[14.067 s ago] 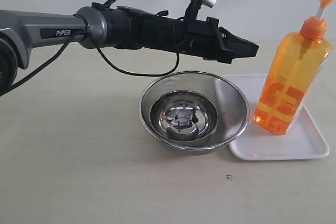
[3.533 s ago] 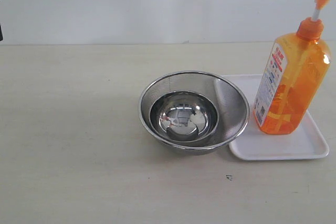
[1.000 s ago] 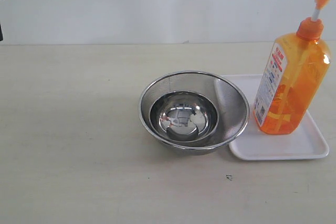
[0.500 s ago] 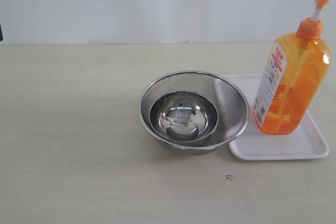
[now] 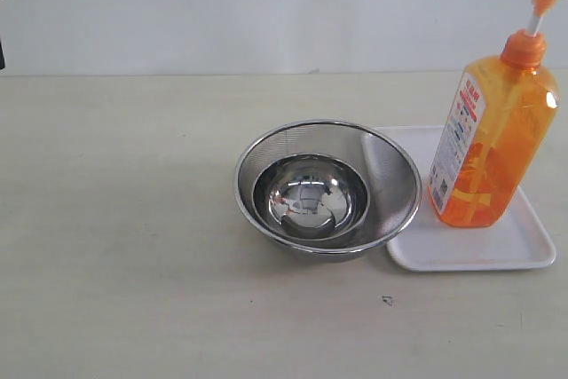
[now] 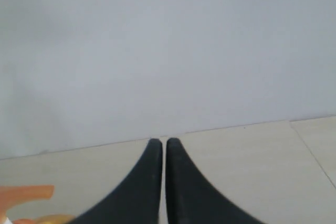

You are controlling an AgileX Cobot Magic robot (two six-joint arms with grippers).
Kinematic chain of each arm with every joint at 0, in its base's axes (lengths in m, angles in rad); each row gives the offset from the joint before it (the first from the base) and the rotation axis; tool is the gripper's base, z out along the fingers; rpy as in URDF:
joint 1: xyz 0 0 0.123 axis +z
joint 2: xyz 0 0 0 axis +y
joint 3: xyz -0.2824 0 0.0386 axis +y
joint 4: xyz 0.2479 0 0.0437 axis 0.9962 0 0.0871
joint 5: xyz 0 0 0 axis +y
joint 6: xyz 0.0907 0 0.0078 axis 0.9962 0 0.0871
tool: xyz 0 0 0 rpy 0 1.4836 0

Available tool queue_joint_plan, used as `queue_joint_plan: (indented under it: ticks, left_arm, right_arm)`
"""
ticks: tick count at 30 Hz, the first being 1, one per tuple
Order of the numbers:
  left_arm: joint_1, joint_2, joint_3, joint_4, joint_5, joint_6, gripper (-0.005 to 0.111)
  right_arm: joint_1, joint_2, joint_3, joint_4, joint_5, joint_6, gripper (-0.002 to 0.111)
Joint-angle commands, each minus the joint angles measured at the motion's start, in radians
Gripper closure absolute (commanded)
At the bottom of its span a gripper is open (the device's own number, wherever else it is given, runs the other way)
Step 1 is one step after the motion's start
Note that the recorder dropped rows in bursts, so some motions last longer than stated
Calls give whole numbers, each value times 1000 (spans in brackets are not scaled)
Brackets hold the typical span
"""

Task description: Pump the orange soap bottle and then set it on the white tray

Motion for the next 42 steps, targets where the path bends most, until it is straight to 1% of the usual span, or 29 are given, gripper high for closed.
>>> queue_joint_plan:
  ticks: [1, 3, 5, 7, 13, 21, 30, 31, 32, 35, 37, 42]
  left_arm:
    - [4, -7, 1, -10, -6, -8, 102]
    - [4, -7, 1, -10, -6, -8, 102]
    - [4, -7, 1, -10, -6, -8, 102]
    - [4, -7, 1, -10, -6, -8, 102]
    - [4, -7, 1, -10, -6, -8, 102]
    - [4, -7, 1, -10, -6, -8, 102]
    - [4, -7, 1, -10, -6, -8, 102]
    - [4, -7, 1, -10, -6, -8, 102]
    - [4, -7, 1, -10, -6, -8, 102]
    - [4, -7, 1, -10, -6, -8, 102]
    - [4, -7, 1, -10, -6, -8, 102]
    - [4, -7, 1, -10, -6, -8, 102]
  right_arm:
    - [-7, -63, 3, -44, 69, 77, 108]
    - [-7, -95, 40, -38, 126, 108, 108]
    - [-7, -141, 127, -16, 195, 129, 108]
    - [-7, -186, 187, -13, 209, 121, 108]
    - [3, -274, 264, -13, 223, 118, 108]
    - [194, -301, 270, -13, 303, 118, 108]
    - [359, -301, 270, -13, 345, 118, 108]
    - [396, -302, 270, -13, 360, 118, 108]
    - [409, -304, 270, -13, 366, 118, 108]
    - [515, -304, 270, -13, 427, 118, 108]
    - [552, -304, 270, -9, 451, 118, 108]
    - [556, -304, 270, -9, 393, 120, 108]
